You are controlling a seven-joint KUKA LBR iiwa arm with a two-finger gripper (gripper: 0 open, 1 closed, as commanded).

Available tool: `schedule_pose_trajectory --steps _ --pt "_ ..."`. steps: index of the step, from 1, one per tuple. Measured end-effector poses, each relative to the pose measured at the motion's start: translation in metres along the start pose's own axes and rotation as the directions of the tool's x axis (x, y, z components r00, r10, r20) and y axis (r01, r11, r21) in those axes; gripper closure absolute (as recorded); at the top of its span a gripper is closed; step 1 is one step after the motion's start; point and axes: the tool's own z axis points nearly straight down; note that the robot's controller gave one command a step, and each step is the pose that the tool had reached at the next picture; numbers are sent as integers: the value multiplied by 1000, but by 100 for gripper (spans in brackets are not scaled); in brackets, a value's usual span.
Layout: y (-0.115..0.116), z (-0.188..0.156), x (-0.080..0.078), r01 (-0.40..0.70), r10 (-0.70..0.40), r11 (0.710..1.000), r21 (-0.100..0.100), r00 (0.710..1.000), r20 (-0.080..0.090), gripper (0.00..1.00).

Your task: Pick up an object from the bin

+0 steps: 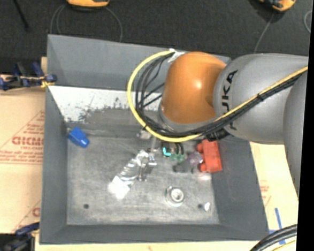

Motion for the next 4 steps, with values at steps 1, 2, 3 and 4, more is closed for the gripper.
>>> schedule_pose_trajectory --steps 1,2,3,4 --pt "5 115 -8 532 -532 847 6 846 11 0" --pt "5 113 -10 528 -528 849 4 849 10 0" --pt "5 111 -11 523 -523 852 3 852 12 0" --pt "5 110 -13 517 -517 856 4 856 14 0"
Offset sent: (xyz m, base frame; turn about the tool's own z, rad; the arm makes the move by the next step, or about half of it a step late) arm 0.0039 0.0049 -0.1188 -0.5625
